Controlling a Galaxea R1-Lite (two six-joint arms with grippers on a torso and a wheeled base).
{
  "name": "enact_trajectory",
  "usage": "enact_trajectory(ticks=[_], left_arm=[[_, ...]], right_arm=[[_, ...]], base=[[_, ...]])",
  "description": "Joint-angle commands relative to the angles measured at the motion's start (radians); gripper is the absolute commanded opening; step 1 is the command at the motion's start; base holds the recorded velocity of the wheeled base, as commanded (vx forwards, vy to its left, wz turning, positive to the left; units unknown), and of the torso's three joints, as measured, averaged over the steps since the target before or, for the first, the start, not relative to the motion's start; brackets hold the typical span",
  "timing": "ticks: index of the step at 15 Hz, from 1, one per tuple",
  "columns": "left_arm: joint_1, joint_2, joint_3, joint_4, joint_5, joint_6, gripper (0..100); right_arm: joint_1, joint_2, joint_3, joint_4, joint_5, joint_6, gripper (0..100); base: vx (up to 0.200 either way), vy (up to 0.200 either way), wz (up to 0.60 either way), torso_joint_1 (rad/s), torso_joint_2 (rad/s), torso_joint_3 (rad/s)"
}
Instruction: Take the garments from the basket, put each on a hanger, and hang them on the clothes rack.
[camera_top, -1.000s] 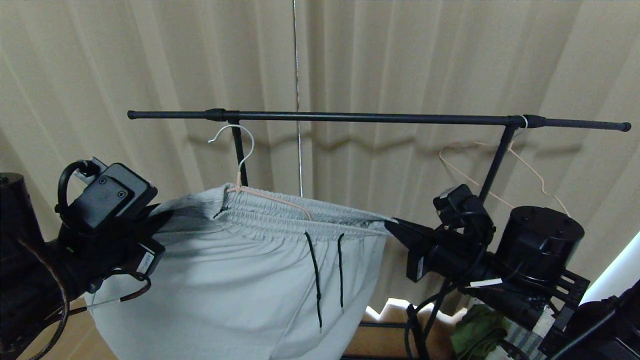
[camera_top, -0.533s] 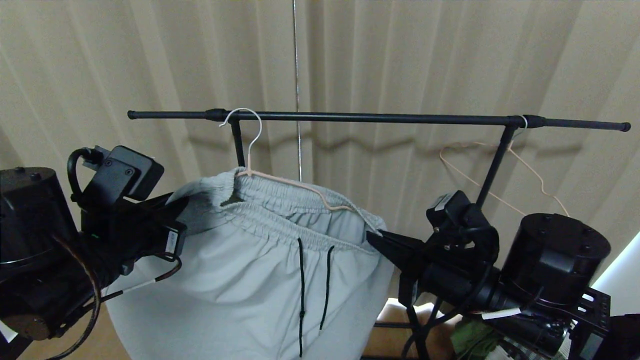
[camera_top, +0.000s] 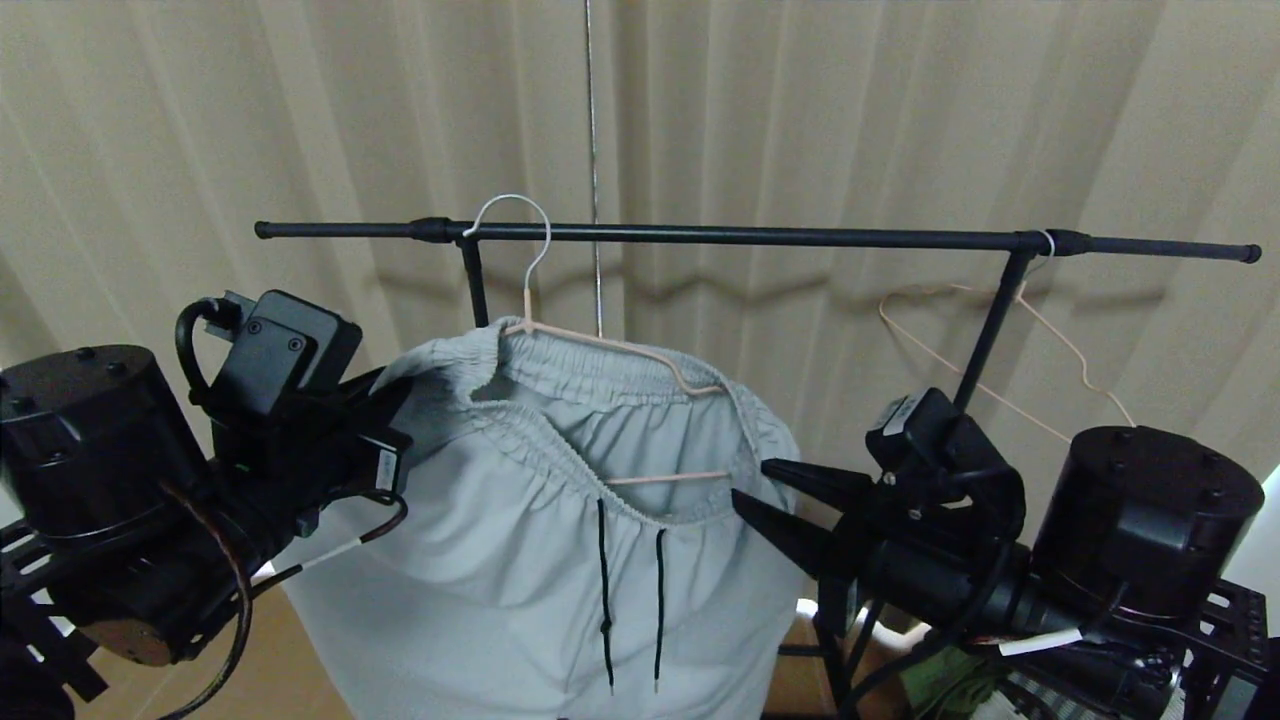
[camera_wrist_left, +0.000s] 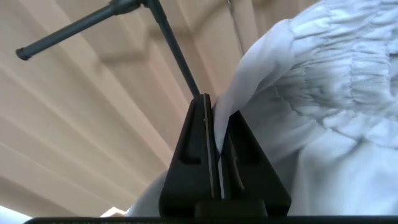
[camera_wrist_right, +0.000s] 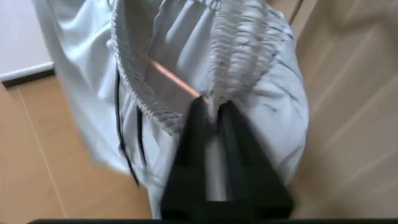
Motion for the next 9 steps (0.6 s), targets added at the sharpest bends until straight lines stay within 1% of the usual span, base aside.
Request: enact_trajectory(ticks=[1, 3, 6, 7, 9], left_arm=[[-0.003, 0.008, 0.009, -0.011, 0.000, 0.001, 0], [-0.017, 0.008, 0.038, -0.051, -0.003, 0.002, 0], [-0.052, 0.008, 0.087, -0.130, -0.005, 0.004, 0], [-0.072, 0.008, 0.096, -0.153, -0.005, 0.004, 0], [-0.105, 0.007, 0.115, -0.160, -0.005, 0.009, 0]], right_arm=[[0.000, -0.030, -0.004, 0.006, -0.001, -0.002, 100], [0.000, -0.039, -0.010, 0.000, -0.003, -0.027, 100], [-0.006, -0.046, -0.016, 0.000, 0.000, -0.105, 100], [-0.006, -0.036, -0.042, 0.003, 0.000, -0.128, 100], [-0.006, 0.006, -0.111, 0.006, 0.000, -0.156, 100]], base=[[0.000, 0.000, 0.00, 0.000, 0.00, 0.000], [0.000, 0.000, 0.00, 0.000, 0.00, 0.000], [0.000, 0.000, 0.00, 0.000, 0.00, 0.000], [0.000, 0.000, 0.00, 0.000, 0.00, 0.000], [0.000, 0.000, 0.00, 0.000, 0.00, 0.000]])
